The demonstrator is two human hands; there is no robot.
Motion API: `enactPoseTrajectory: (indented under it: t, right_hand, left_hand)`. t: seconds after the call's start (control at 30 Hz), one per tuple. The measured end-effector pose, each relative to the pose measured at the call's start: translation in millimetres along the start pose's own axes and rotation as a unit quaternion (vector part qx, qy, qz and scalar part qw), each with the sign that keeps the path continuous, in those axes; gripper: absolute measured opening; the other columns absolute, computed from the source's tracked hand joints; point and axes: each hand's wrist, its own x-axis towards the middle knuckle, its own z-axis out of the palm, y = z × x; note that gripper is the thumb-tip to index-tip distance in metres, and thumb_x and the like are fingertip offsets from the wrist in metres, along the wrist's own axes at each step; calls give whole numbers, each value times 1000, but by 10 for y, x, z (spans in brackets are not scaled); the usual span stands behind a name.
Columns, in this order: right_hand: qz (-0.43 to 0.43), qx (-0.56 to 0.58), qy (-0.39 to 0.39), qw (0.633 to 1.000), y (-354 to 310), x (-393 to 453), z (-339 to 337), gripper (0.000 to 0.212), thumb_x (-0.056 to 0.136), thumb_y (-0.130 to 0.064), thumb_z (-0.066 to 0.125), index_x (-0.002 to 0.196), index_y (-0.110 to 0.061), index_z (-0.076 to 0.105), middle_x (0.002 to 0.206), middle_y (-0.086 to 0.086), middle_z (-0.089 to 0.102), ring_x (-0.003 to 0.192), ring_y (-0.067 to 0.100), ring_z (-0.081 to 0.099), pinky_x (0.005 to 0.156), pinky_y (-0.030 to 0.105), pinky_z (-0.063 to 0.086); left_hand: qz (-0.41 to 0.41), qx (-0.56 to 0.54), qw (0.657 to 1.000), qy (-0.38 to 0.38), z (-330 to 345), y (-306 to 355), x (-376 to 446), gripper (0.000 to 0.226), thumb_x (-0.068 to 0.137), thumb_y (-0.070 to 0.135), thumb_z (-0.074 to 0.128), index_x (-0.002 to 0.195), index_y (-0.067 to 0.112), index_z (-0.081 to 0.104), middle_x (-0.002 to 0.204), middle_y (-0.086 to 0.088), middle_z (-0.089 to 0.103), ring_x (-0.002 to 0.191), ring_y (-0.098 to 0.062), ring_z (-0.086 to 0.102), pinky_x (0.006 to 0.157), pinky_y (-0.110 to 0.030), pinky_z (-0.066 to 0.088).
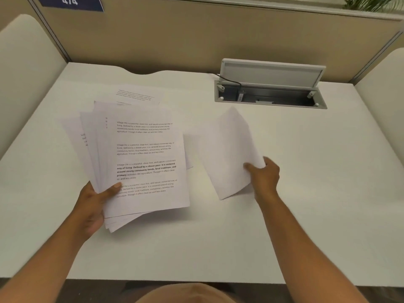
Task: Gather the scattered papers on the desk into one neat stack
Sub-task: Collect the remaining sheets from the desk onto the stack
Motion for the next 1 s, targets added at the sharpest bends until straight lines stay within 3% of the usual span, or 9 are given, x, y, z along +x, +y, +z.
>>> enactPoseTrajectory:
  t: [0.1, 0.23, 0.33, 0.53, 0.6, 0.73, 0.8, 0.87, 1.0]
  right_hand:
    - [-179, -7, 75, 981, -254, -146, 19, 25, 89, -9, 70, 113, -15, 72, 101, -5, 71, 87, 19, 69, 82, 37, 62]
    - [-438, -180, 36, 880, -287, -438, 211, 53, 77, 13, 67, 128, -3, 71, 130, 16, 71, 117, 32, 68, 99, 42, 58]
    - [-450, -338, -38, 826, -103, -641, 472, 54, 79, 10, 68, 132, 1, 69, 147, 23, 62, 128, 44, 62, 101, 50, 54]
    - [-346, -505, -211, 762, 268, -649, 793, 52, 104, -47, 50, 141, -12, 58, 163, 9, 43, 141, 34, 44, 107, 46, 40]
    - [-340, -483, -220, 776, 286, -610, 800, 65, 103, -66, 42, 138, -15, 62, 156, 6, 51, 140, 32, 47, 107, 45, 43]
    - [-282, -320, -148, 892, 162, -382, 674, 56, 104, -66, 41, 104, -19, 72, 116, 3, 73, 116, 32, 63, 93, 44, 51]
    - [-221, -345, -91, 908, 84, -178, 592, 51, 103, -56, 55, 128, -14, 69, 139, 9, 62, 133, 35, 50, 103, 48, 47]
    - [-136, -393, -77, 906, 17, -11, 543, 69, 95, -44, 74, 149, -7, 50, 153, 16, 44, 140, 40, 40, 107, 52, 44]
    - [-70, -316, -83, 942, -93, 189, 518, 91, 75, -24, 96, 146, 0, 45, 143, 23, 51, 134, 44, 52, 105, 49, 47]
  left_hand:
    - [6, -8, 1000, 9, -10, 39, -9, 61, 94, 7, 76, 153, 19, 65, 146, -3, 78, 130, -27, 77, 101, -44, 65]
    - [12, -30, 999, 38, -131, 80, -4, 54, 102, 0, 69, 152, 18, 67, 148, -2, 77, 132, -25, 75, 100, -44, 65]
    - [24, -44, 997, 56, -258, 151, -33, 51, 106, -3, 64, 150, 21, 70, 147, -1, 77, 130, -21, 77, 97, -40, 67]
    - [39, -50, 994, 84, -533, 290, -124, 54, 106, -3, 63, 155, 19, 66, 152, -2, 74, 134, -22, 74, 100, -43, 66]
    - [43, -51, 994, 92, -589, 304, -147, 54, 106, -4, 64, 155, 18, 66, 151, -3, 75, 133, -22, 75, 100, -44, 65]
    - [37, -51, 993, 104, -681, 285, -155, 48, 104, -2, 67, 147, 19, 73, 148, -4, 77, 133, -24, 75, 99, -47, 66]
    - [33, -51, 993, 105, -718, 267, -149, 45, 105, -2, 67, 142, 21, 77, 147, -3, 77, 131, -24, 76, 98, -47, 67]
    - [33, -54, 992, 105, -746, 268, -135, 46, 105, -3, 66, 144, 20, 75, 146, -3, 78, 130, -23, 77, 97, -46, 67]
    - [33, -57, 993, 103, -813, 295, -68, 53, 105, -4, 66, 153, 17, 67, 147, -3, 77, 130, -22, 77, 96, -42, 67]
